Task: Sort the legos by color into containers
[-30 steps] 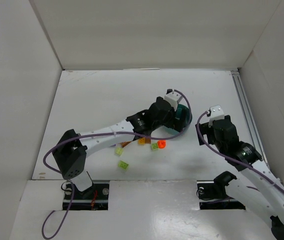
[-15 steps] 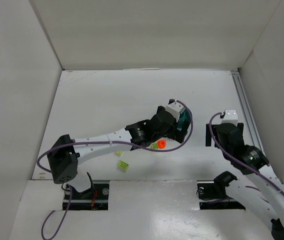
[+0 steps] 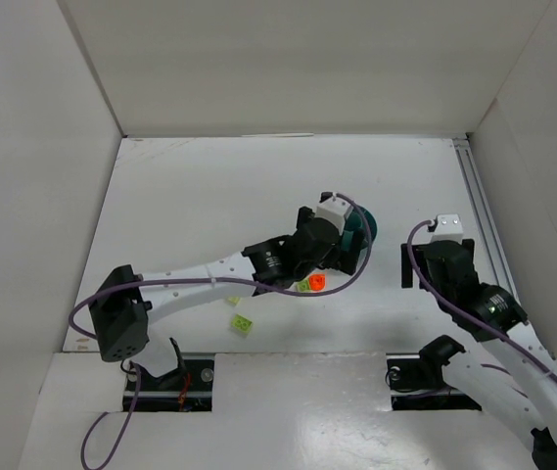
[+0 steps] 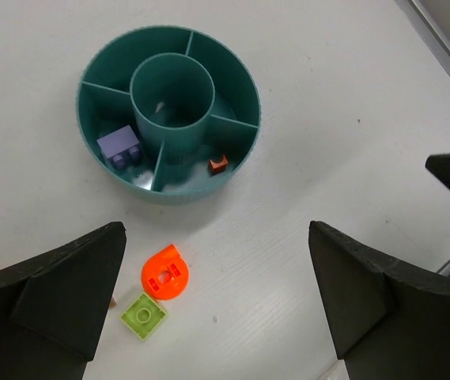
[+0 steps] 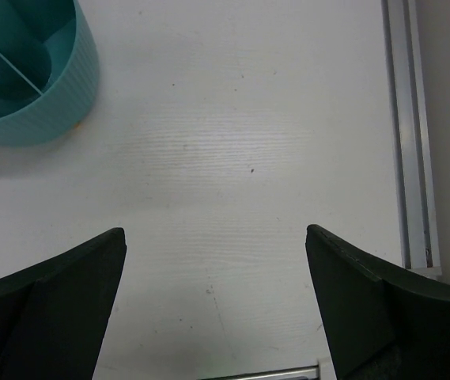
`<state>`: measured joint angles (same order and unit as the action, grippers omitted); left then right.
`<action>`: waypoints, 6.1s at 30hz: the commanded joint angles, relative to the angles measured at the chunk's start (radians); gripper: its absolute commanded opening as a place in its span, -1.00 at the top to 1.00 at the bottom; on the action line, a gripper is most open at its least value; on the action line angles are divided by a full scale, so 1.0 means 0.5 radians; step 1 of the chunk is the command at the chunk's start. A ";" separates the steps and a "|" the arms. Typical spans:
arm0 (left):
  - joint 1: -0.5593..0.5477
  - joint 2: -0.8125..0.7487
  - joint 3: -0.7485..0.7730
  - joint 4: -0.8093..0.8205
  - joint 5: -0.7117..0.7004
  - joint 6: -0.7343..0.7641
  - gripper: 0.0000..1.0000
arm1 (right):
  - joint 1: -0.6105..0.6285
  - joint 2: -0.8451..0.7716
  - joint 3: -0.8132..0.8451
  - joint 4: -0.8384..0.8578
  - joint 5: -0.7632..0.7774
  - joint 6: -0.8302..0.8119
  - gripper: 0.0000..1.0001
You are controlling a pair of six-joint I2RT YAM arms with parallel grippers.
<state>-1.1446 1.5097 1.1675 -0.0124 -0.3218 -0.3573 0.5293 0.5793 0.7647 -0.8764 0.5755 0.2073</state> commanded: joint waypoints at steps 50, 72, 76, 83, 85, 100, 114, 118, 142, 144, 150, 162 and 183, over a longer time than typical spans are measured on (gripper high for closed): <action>0.172 -0.703 -0.776 -0.303 -0.350 -0.654 -0.99 | 0.702 1.071 -0.419 1.642 -1.218 -0.878 -0.80; 0.191 -1.151 -1.068 -0.561 -0.485 -0.905 -0.99 | 0.702 1.842 -0.118 1.802 -1.133 -0.838 -0.47; 0.191 -1.209 -1.108 -0.561 -0.485 -0.927 -0.99 | 0.702 1.870 -0.118 1.820 -1.133 -0.777 -0.23; 0.191 -1.249 -1.108 -0.583 -0.522 -0.927 -0.99 | 0.702 1.756 -0.176 1.820 -1.133 -0.691 0.28; 0.191 -1.249 -1.090 -0.601 -0.540 -0.927 -0.99 | 0.702 1.732 -0.195 1.820 -1.133 -0.691 0.31; 0.191 -1.286 -1.108 -0.641 -0.541 -0.927 -0.99 | 0.702 1.759 -0.192 1.820 -1.133 -0.731 0.37; 0.191 -1.286 -1.108 -0.641 -0.541 -0.927 -0.99 | 0.702 1.820 -0.173 1.839 -1.096 -0.731 0.60; 0.191 -1.286 -1.108 -0.641 -0.541 -0.927 -0.99 | 0.702 1.750 -0.192 1.857 -1.096 -0.712 0.73; 0.240 -1.222 -1.108 -0.549 -0.516 -0.860 -0.99 | 0.617 1.035 0.032 1.412 -0.632 -0.807 0.79; 0.289 -1.200 -1.090 -0.500 -0.473 -0.835 -0.99 | 0.540 1.035 0.032 1.391 -0.602 -0.807 0.79; 0.353 -1.160 -1.089 -0.411 -0.427 -0.758 -0.99 | 0.448 1.035 0.032 1.409 -0.553 -0.902 0.79; 0.522 -1.007 -1.053 -0.300 -0.280 -0.632 -0.99 | 0.383 1.127 0.014 1.605 -0.436 -1.025 0.72; 0.559 -1.025 -1.053 -0.303 -0.262 -0.592 -0.99 | 0.383 1.130 -0.140 1.744 -0.476 -0.995 -0.19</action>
<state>-0.8684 1.0180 0.6193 -0.1757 -0.4541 -0.6651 0.7265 1.1919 0.7006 -0.0460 0.3622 -0.3069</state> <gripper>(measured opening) 0.993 0.587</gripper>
